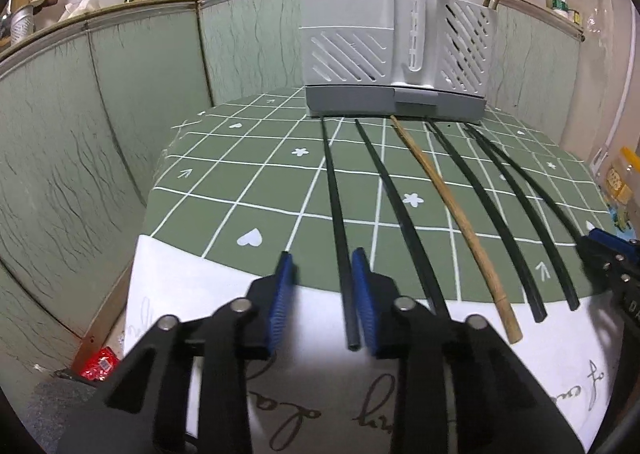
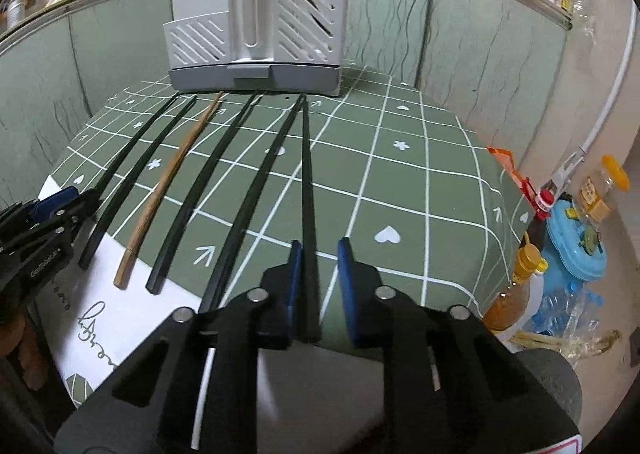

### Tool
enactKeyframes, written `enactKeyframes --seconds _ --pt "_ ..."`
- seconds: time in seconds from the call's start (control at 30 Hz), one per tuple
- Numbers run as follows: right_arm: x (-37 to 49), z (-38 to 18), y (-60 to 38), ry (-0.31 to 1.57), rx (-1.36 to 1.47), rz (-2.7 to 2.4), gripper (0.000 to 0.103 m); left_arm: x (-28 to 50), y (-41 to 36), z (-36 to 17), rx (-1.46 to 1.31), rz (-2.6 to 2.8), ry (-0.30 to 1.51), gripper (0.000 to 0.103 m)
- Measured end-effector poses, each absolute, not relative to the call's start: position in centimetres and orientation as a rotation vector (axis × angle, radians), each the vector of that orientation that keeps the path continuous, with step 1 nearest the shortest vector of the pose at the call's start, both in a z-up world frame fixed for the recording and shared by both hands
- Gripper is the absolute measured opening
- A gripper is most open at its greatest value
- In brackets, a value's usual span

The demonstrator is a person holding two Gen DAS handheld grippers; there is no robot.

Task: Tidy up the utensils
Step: 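Close the left tool on a black chopstick while the right tool grips another black one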

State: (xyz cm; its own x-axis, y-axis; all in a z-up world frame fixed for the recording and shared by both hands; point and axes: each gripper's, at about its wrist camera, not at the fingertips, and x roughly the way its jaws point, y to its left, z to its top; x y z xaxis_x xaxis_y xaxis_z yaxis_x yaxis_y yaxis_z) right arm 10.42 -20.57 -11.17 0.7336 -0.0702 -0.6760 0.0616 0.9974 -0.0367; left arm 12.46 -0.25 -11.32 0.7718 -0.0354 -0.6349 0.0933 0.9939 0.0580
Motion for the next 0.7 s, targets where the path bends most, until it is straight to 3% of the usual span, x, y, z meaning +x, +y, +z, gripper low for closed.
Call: enactKeyframes --seconds 0.13,0.7 --pt "10.46 -11.08 -20.89 0.747 -0.002 -0.078 0.007 12.60 0.15 -11.23 0.081 -0.040 0.686 0.008" --pt "10.52 -10.89 -21.19 0.764 0.021 -0.061 0.006 12.76 0.21 -10.98 0.075 -0.051 0.726 0.008"
